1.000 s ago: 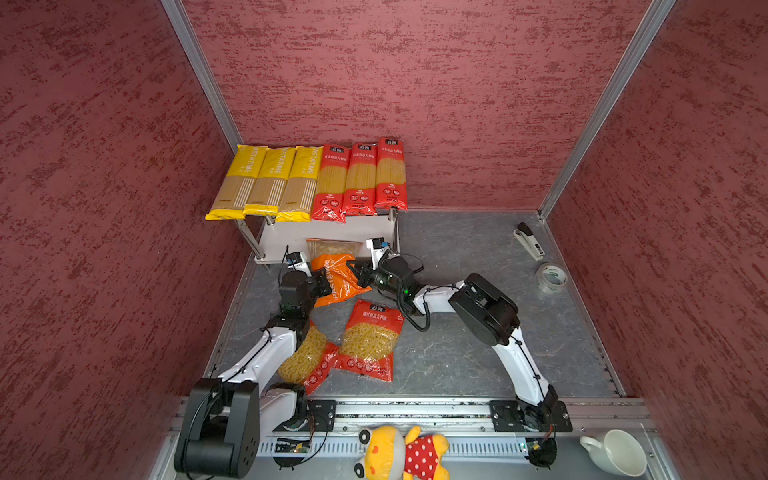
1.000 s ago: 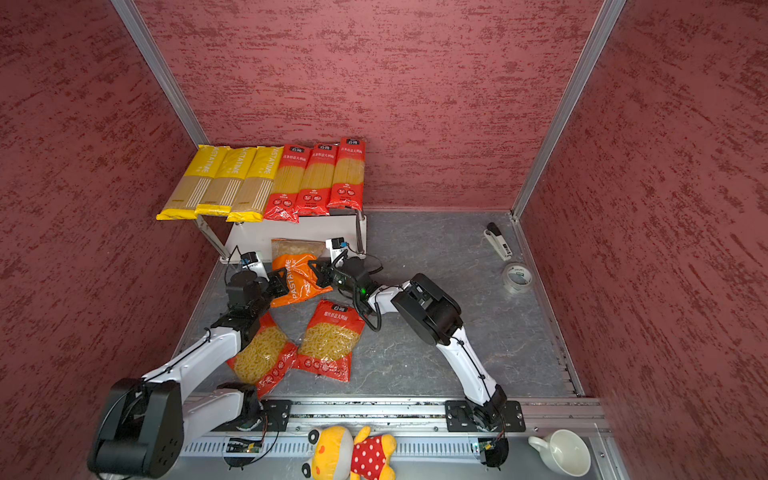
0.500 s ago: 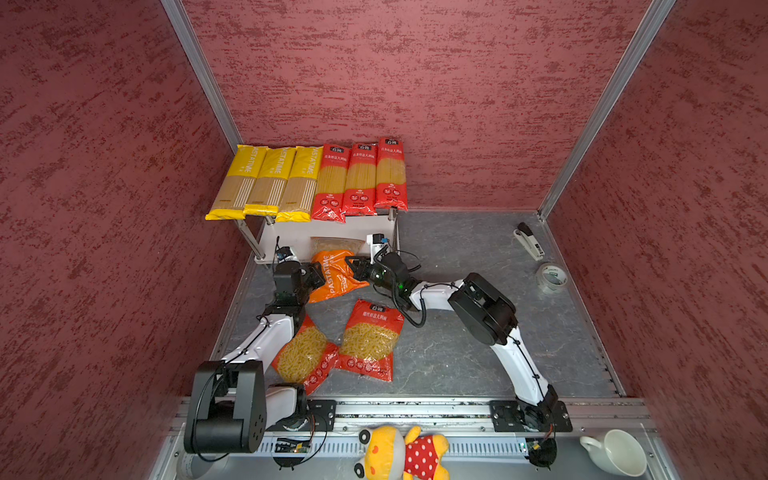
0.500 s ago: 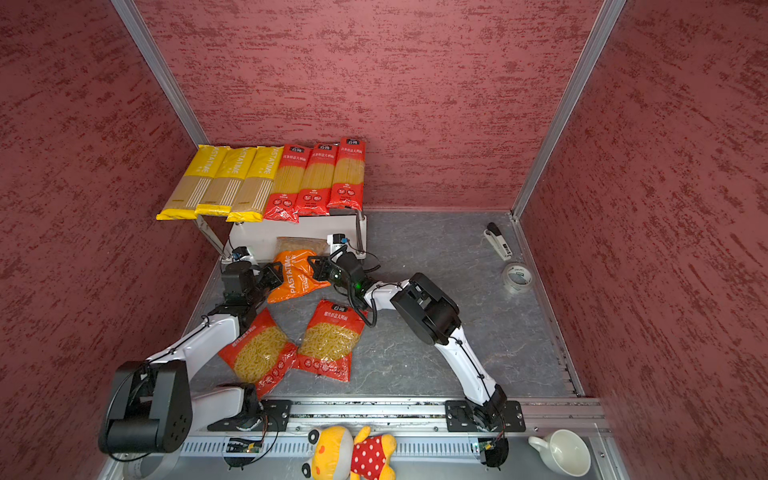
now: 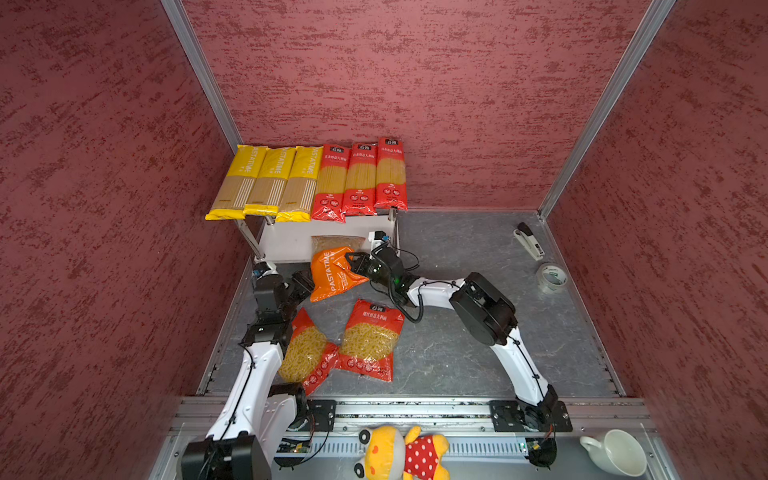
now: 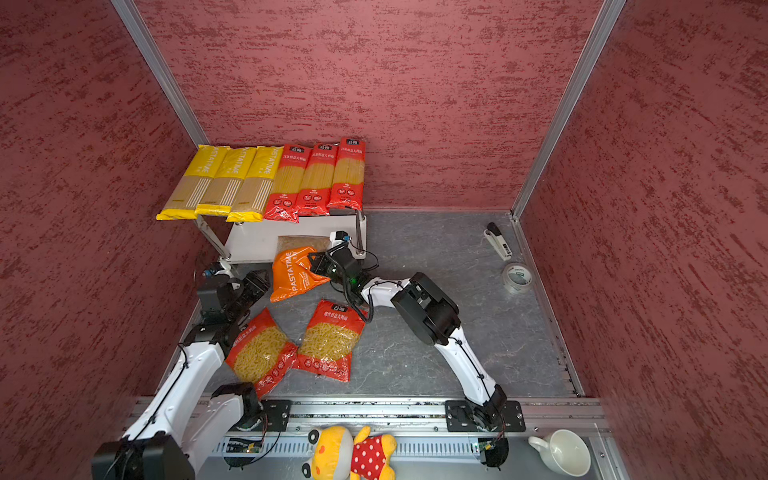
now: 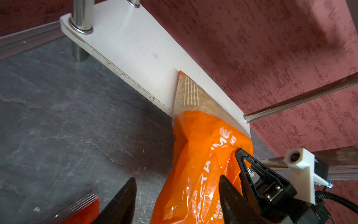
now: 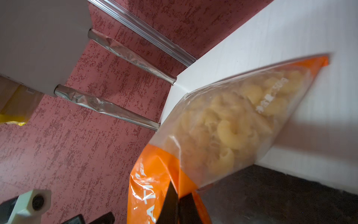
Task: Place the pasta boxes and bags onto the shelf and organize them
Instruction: 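Push the orange bag onto the lower shelf and open both grippers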
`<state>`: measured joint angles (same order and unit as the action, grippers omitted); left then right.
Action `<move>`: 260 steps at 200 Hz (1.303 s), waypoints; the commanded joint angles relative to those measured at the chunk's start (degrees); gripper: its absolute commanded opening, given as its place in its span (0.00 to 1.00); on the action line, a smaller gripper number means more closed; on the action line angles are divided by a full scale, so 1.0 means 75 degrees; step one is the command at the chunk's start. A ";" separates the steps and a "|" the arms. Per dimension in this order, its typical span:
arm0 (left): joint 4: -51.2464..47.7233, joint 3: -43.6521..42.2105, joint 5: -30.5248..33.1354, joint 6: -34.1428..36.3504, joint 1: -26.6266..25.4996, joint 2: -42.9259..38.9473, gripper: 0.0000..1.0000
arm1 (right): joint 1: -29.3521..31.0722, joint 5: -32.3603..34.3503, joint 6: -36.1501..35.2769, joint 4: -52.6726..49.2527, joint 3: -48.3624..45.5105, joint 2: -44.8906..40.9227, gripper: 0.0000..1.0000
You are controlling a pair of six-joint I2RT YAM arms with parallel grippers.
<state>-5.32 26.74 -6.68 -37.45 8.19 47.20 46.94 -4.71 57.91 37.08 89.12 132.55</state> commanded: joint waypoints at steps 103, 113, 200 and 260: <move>0.2618 -0.1942 -0.1643 -0.2738 0.1055 -0.0667 0.80 | -0.0094 0.0882 0.1245 -0.1447 0.3592 0.1637 0.00; 0.2891 -0.2005 -0.1659 -0.2793 0.1053 -0.0502 0.80 | -0.0112 0.0695 0.1255 -0.1587 0.3516 0.1660 0.00; 0.5007 -0.2123 -0.1441 -0.3296 0.0533 0.0908 0.85 | -0.0235 -0.0333 0.0857 -0.2155 0.2166 0.0643 0.40; 0.5931 -0.1963 -0.1164 -0.3262 0.0097 0.2074 0.87 | -0.0258 -0.0518 0.0903 -0.1832 0.1131 -0.0002 0.48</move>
<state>33.82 11.25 -17.19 -62.19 10.55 59.83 45.19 -7.01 64.29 22.44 98.87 135.26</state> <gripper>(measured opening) 0.870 0.480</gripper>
